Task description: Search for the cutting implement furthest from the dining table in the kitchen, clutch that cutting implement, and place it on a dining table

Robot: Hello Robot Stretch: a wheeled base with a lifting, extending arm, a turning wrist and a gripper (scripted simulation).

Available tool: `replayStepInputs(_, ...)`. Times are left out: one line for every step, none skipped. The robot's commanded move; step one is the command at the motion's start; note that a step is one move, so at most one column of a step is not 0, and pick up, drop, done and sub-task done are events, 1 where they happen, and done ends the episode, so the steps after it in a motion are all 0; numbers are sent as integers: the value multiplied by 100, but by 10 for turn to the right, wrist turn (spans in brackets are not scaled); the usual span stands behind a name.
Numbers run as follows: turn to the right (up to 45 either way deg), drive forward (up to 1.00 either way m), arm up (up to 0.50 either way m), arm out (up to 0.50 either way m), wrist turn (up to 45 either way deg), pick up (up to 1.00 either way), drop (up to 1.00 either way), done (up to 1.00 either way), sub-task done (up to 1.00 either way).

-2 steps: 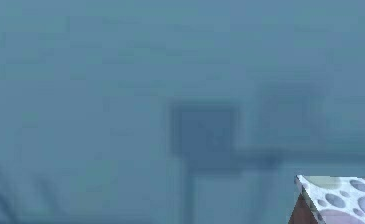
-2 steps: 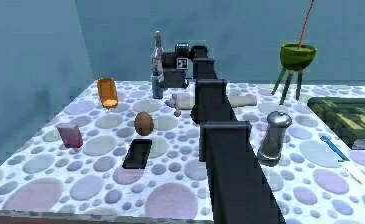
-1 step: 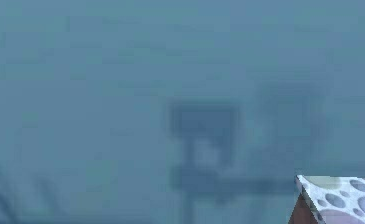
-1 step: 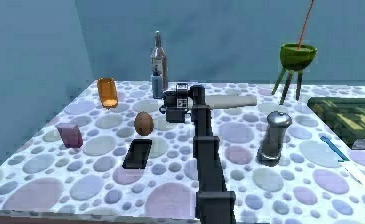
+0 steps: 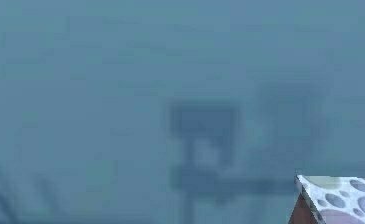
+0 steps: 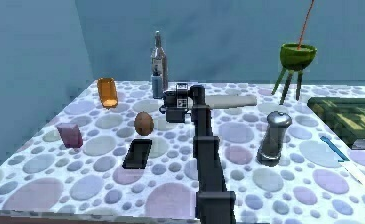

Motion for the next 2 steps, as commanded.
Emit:
replayStepInputs(0, 0, 10, 0, 0, 0, 0, 0, 0)
replayStepInputs(0, 0, 2, 0, 0, 0, 0, 0, 0)
